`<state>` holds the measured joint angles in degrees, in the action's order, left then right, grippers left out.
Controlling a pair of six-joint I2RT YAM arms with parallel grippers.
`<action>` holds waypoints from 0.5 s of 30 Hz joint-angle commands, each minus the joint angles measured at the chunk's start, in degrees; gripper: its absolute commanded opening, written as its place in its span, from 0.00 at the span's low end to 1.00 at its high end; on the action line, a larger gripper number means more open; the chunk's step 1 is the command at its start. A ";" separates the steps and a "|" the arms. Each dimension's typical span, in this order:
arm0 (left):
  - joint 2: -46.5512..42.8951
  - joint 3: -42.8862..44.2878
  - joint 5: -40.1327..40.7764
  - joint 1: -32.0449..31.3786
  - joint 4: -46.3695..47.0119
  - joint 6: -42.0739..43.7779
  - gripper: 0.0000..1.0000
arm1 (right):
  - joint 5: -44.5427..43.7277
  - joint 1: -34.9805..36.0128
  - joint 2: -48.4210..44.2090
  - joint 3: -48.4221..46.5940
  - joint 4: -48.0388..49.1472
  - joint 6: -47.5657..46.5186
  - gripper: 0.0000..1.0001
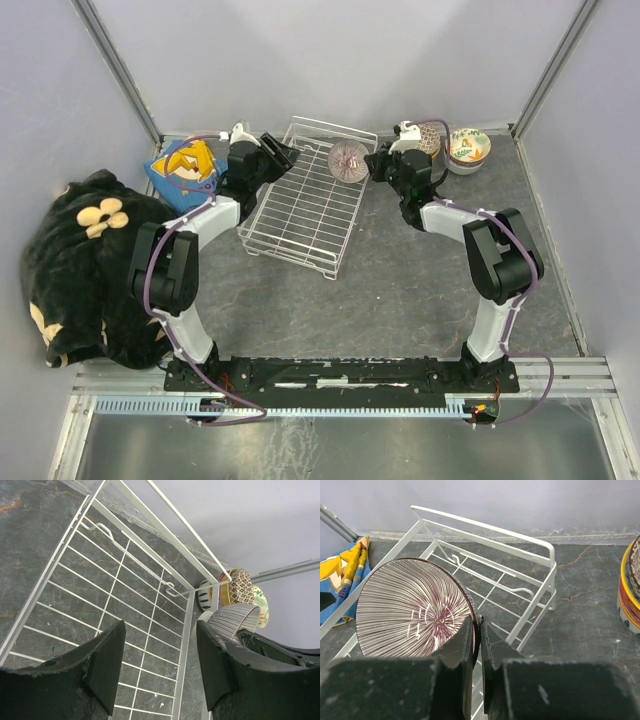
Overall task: Unload the bowls from the dish rack
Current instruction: Place the bowl with the bowl.
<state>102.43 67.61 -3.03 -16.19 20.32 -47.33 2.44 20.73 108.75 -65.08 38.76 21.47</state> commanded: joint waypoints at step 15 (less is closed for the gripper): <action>-17.73 -12.48 1.59 0.27 1.83 1.67 0.66 | -13.33 -10.61 -14.43 -25.02 -38.56 -1.93 0.01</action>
<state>89.27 57.21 -2.85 -16.19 20.73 -47.29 -5.34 12.43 96.03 -83.55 9.19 21.32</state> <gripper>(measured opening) 0.654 0.124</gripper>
